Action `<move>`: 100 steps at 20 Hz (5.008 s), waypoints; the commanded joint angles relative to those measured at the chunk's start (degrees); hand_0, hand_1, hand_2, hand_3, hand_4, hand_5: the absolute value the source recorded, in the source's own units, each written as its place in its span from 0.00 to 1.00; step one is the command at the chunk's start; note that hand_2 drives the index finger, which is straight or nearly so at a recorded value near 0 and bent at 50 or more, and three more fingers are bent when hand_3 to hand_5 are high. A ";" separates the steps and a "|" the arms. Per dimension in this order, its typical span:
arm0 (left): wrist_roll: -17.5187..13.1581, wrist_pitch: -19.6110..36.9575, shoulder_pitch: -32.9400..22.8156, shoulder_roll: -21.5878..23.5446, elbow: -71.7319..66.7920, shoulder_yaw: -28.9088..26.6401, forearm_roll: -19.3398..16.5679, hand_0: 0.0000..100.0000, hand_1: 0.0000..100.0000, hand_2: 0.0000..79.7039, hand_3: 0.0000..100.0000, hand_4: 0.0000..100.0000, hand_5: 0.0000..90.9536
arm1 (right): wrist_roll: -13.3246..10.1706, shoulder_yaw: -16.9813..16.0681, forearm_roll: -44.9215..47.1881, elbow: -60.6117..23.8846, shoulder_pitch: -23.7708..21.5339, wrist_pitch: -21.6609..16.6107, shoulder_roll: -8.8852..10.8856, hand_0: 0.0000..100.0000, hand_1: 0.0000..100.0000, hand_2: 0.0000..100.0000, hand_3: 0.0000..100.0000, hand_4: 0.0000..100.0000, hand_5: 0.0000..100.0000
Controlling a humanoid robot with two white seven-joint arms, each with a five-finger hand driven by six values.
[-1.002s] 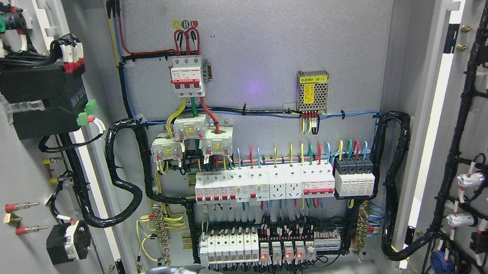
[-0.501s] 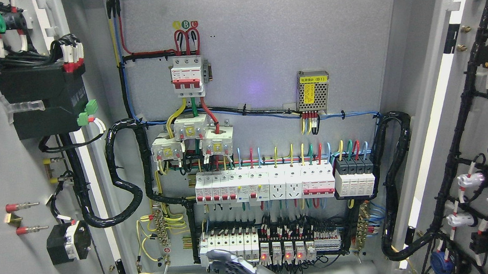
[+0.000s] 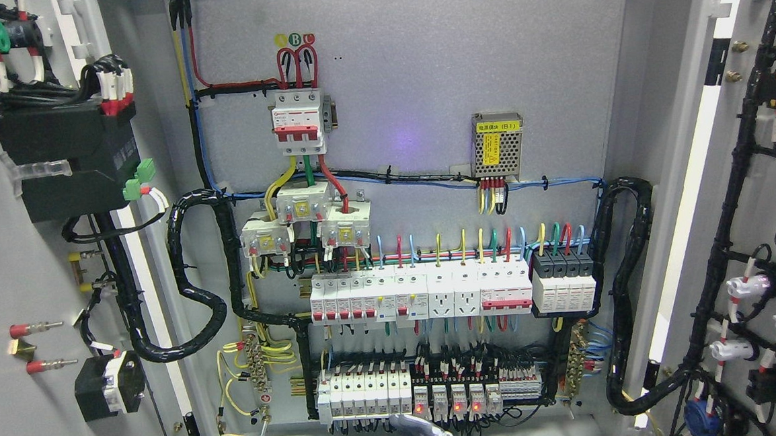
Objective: Open door with both hands
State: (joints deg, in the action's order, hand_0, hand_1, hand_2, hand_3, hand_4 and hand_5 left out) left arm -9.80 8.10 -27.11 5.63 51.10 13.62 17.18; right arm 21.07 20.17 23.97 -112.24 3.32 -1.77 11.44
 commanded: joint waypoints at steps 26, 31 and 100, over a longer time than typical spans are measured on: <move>-0.04 14.75 -9.72 20.65 55.94 0.45 0.04 0.00 0.00 0.00 0.00 0.00 0.00 | 0.73 -18.85 0.64 -7.46 -15.09 -14.05 11.85 0.00 0.00 0.00 0.00 0.00 0.00; -0.04 14.75 -6.12 20.82 58.93 0.45 0.04 0.00 0.00 0.00 0.00 0.00 0.00 | 0.73 -21.83 0.82 -7.46 -17.12 -17.29 11.94 0.00 0.00 0.00 0.00 0.00 0.00; 0.57 29.34 4.27 28.47 67.73 -12.56 5.93 0.00 0.00 0.00 0.00 0.00 0.00 | 4.33 -41.35 27.97 -5.18 -27.93 -22.75 19.93 0.00 0.00 0.00 0.00 0.00 0.00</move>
State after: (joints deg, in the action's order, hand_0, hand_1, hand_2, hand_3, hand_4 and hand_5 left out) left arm -9.22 37.17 -22.05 33.62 118.92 3.47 21.95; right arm 25.42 -18.29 49.09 -117.64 -23.45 -24.55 31.17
